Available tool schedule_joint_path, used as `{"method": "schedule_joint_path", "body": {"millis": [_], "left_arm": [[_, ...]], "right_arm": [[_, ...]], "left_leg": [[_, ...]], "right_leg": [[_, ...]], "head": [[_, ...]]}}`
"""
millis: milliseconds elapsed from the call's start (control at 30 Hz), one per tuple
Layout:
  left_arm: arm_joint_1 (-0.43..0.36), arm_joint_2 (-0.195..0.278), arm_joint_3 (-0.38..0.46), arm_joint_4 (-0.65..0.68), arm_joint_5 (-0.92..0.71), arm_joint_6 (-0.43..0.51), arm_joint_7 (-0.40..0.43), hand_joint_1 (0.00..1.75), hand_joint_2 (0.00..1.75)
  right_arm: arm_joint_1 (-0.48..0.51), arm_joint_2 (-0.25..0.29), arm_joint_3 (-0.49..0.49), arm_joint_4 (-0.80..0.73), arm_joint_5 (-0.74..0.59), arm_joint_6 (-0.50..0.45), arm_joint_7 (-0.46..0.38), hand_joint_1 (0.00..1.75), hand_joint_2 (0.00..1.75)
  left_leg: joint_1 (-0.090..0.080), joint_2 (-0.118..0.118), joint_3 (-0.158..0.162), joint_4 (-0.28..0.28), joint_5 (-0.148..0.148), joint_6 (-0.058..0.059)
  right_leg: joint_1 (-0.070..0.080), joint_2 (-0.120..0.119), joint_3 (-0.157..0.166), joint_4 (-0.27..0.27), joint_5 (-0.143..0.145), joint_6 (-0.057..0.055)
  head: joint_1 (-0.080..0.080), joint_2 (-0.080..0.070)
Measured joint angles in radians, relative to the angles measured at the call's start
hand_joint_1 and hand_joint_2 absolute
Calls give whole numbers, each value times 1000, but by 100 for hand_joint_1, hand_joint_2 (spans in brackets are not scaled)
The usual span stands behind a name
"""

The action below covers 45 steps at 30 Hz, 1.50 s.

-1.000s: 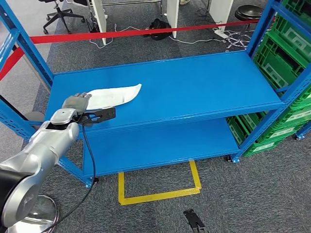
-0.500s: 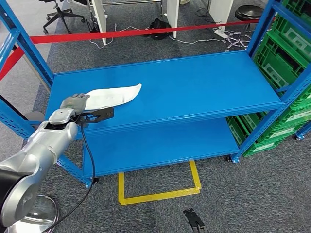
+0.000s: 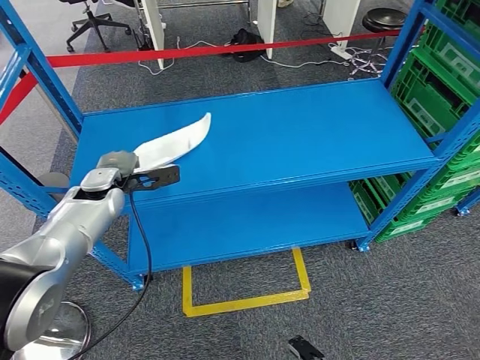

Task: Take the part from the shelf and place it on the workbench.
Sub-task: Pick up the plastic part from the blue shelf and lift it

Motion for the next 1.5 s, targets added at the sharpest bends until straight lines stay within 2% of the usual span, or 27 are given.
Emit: {"method": "schedule_joint_path", "body": {"millis": [200,267,300,400,433,500,700,1333,1500], "left_arm": [[-10,-4,13,0,2,-4,1,175,175],[-11,-3,17,0,8,-5,11,175,175],[-9,-1,21,1,14,-1,19,175,175],[5,19,40,1,30,21,34,175,175],[10,28,45,1,32,25,34,175,175],[19,41,53,1,34,27,34,175,175],[35,64,72,2,40,24,34,175,175],[36,73,87,2,10,35,-10,175,175],[36,73,89,2,17,91,-56,175,175]], "right_arm": [[1,-16,1,0,6,36,12,0,175],[5,-25,1,0,1,43,-10,0,175],[7,-25,0,-1,-8,6,-43,0,175],[4,13,-3,-3,-31,-222,-133,0,175],[0,27,-3,-3,-33,-271,-138,0,175],[-6,47,-3,-3,-33,-302,-140,0,175],[-8,61,-4,-3,-33,-303,-146,0,175],[-13,65,-4,-3,-32,-300,-152,0,175],[-12,65,-6,-3,-34,-301,-154,0,175]], "left_leg": [[0,0,1,0,0,0],[0,0,1,0,0,0],[0,0,1,0,0,0],[0,2,3,0,0,0],[0,3,4,0,-1,-1],[0,3,5,0,0,-1],[1,1,5,-1,0,0],[-1,1,5,0,0,0],[-1,1,5,0,0,0]], "right_leg": [[0,0,0,0,0,0],[0,0,1,0,0,0],[0,0,2,0,0,0],[1,4,2,0,1,0],[1,6,2,0,1,-1],[1,4,3,0,0,-1],[1,2,4,0,0,-1],[0,0,5,0,1,0],[0,0,5,0,1,0]], "head": [[0,0],[0,0],[0,0],[0,0],[0,0],[0,0],[0,0],[0,0],[0,0]]}}
